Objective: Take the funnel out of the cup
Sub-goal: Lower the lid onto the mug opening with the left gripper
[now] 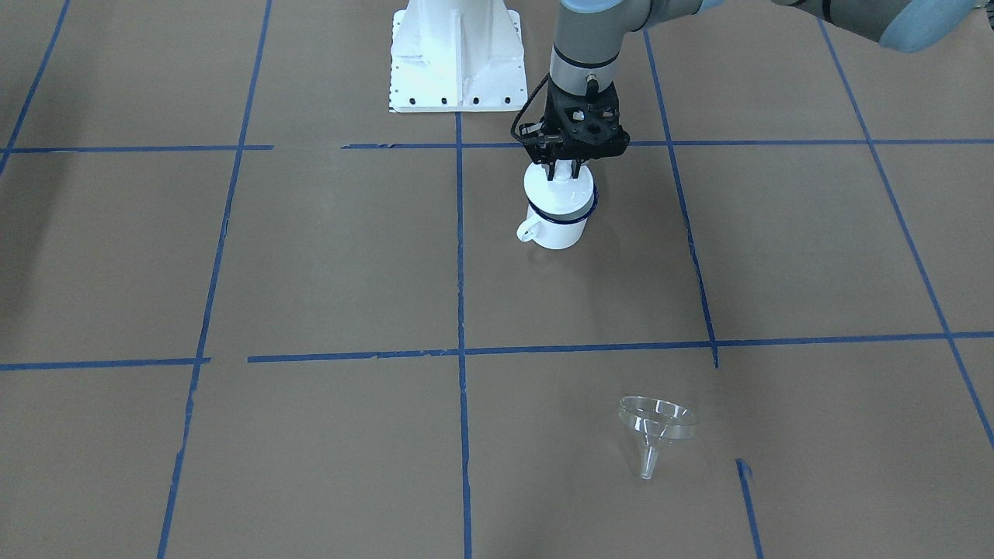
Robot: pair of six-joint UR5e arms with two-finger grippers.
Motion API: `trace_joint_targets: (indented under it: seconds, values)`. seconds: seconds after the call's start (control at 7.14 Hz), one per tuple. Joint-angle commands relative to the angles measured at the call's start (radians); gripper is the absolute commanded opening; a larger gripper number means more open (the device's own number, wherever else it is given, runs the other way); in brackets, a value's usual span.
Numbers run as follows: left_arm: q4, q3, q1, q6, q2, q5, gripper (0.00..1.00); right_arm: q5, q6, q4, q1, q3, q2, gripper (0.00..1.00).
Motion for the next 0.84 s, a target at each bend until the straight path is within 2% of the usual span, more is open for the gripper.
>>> trace_joint_targets:
  seconds: [0.0, 0.7]
  values:
    - [-0.038, -0.002, -0.002, 0.002, 0.034, 0.002, 0.0, 0.0, 0.0, 0.0, 0.0, 0.0, 0.0, 1.0]
    - [-0.049, 0.001, 0.0, 0.002, 0.034, 0.002, 0.0, 0.0, 0.0, 0.0, 0.0, 0.0, 0.0, 1.0]
